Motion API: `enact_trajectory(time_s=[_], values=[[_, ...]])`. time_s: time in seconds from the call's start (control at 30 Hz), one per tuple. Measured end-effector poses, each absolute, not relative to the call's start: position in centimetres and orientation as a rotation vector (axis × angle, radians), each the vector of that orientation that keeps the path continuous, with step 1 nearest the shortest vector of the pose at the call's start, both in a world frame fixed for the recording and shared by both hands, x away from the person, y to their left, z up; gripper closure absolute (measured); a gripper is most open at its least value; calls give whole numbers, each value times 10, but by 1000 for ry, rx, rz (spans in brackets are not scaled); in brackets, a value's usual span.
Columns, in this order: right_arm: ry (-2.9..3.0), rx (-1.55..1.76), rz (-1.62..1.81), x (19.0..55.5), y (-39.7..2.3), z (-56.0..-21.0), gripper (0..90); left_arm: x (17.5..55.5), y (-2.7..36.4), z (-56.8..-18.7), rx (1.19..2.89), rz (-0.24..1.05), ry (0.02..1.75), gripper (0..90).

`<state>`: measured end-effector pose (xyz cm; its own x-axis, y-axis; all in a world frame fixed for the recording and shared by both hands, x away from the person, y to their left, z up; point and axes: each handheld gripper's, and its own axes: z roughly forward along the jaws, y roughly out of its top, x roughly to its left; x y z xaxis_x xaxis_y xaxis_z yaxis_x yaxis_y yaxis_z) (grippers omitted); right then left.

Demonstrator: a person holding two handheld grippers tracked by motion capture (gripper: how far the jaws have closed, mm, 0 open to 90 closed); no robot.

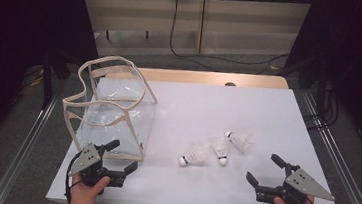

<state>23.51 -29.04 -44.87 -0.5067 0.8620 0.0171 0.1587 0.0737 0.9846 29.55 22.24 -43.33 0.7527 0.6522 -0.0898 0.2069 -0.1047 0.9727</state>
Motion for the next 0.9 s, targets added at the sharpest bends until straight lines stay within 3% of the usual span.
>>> enact_trajectory(time_s=[0.9], values=[[1751, 1004, 1487, 235, -291, -448, 9, 296, 215, -434, 1676, 389, 682, 29]])
